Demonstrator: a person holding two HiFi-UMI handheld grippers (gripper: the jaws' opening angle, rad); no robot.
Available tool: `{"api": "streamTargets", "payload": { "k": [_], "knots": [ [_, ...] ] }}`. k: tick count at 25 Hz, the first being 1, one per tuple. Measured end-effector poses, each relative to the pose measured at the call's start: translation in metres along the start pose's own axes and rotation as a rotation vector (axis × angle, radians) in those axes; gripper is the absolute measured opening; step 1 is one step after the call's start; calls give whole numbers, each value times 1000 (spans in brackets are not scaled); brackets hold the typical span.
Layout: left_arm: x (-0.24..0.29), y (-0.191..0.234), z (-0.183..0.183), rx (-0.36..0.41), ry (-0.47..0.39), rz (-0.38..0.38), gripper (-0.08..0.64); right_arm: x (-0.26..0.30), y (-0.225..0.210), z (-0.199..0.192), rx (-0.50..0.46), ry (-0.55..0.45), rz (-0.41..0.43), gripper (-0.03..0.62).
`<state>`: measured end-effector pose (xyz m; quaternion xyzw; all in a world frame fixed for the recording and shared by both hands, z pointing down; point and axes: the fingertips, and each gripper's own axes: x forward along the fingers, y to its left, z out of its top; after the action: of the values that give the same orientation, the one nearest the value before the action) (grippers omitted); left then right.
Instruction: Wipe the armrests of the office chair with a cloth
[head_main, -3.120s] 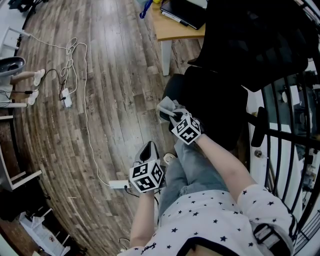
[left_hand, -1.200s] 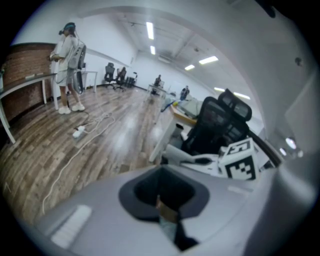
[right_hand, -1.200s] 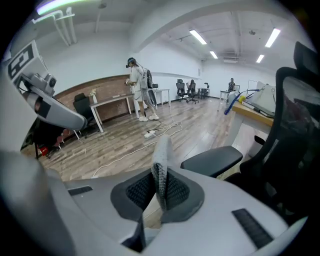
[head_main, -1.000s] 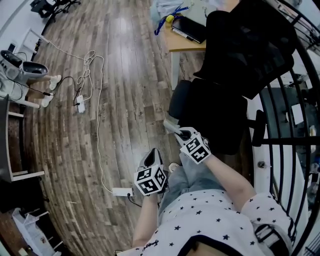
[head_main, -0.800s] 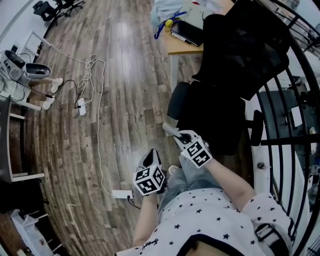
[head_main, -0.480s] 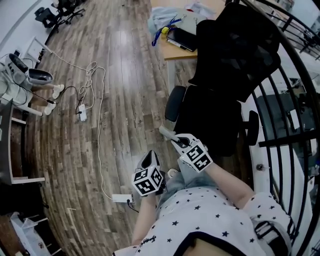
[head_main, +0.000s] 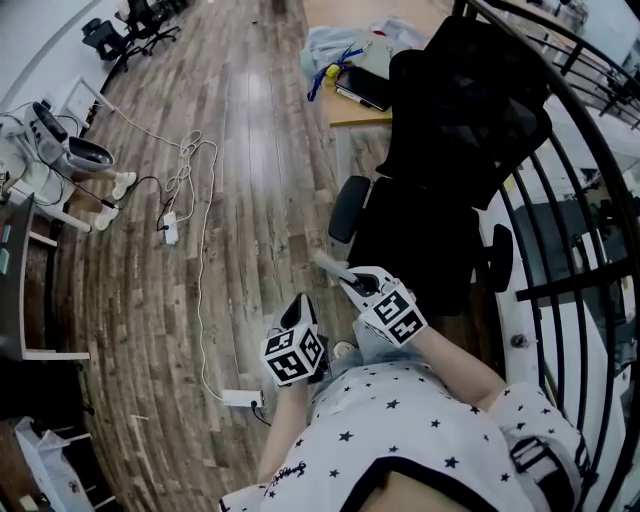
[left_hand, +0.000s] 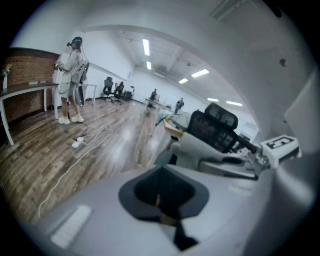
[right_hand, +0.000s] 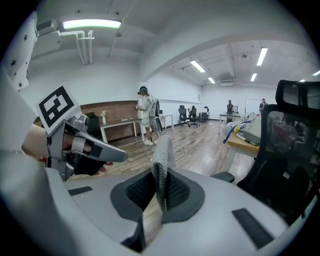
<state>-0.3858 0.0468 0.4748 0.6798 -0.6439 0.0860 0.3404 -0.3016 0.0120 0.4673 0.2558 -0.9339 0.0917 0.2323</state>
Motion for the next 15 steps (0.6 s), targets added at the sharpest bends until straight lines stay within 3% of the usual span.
{"api": "streamTargets", "payload": {
  "k": [15],
  "knots": [
    [-16,1,6,8,-46,17,8,-19,20,13,-34,-41,32,26]
  ]
}}
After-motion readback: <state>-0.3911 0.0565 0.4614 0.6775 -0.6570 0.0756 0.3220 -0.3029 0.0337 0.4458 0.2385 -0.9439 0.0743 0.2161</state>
